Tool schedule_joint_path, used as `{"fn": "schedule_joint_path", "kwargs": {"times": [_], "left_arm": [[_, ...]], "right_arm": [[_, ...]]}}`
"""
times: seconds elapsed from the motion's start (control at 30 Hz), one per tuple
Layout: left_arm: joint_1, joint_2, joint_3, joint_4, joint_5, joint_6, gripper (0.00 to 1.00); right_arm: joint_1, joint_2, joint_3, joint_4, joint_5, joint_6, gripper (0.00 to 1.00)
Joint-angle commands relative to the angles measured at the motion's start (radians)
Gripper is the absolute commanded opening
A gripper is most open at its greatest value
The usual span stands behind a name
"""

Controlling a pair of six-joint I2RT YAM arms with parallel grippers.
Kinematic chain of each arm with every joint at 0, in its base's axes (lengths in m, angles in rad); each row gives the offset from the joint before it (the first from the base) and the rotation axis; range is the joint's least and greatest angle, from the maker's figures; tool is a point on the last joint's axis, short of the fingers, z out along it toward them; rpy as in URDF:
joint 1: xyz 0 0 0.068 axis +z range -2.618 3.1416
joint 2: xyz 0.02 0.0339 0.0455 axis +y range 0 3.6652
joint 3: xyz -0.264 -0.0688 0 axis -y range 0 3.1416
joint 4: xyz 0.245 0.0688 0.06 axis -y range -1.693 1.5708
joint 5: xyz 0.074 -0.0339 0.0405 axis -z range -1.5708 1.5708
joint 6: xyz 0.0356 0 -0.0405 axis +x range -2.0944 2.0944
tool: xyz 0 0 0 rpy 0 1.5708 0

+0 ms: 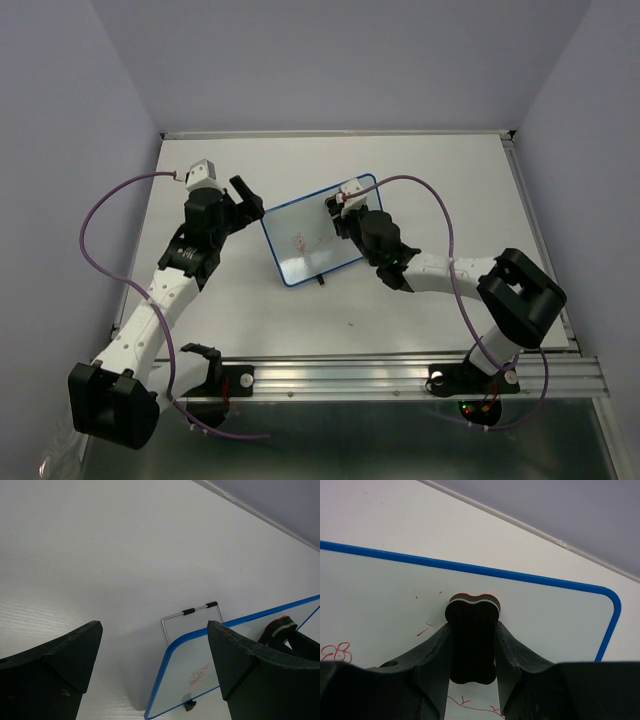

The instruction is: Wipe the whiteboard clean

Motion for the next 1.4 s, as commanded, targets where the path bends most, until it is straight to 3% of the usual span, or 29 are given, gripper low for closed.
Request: {"fn": "schedule_joint_path", "kwargs": {"times": [0.0, 0.13, 0.53, 0.77, 1.0, 1.23, 1.37], "left_arm": [[-0.010, 0.004, 0.003, 0.025, 0.013, 0.026, 0.99], [-0.021, 0.011, 0.003, 0.030, 0.017, 0.029, 0.99], [-0.029, 0.017, 0.010, 0.030, 0.016, 0.032, 0.99], [-0.029, -0.012, -0.017, 0.030, -0.032, 0.008, 0.99], [-0.030, -0.057, -0.044, 0.029, -0.032, -0.003, 0.99], [-0.030, -0.071, -0.061, 0.021, -0.023, -0.011, 0.99], [-0.030, -0.074, -0.056, 0.013, -0.032, -0.012, 0.99]], "right_arm": [[-0.007, -0.026, -0.008, 0.015, -0.244, -0.016, 0.09], [0.002, -0.022, -0.002, -0.074, -0.344, -0.025, 0.09], [0.051, -0.018, -0.025, -0.148, -0.328, 0.020, 0.05], [0.031, -0.086, -0.028, -0.071, -0.045, 0.033, 0.05], [-0.050, -0.101, 0.011, -0.040, 0.026, 0.044, 0.06], [-0.082, -0.054, 0.090, -0.048, -0.044, 0.020, 0.07], [-0.082, -0.025, 0.136, -0.089, -0.181, 0.035, 0.08]]}}
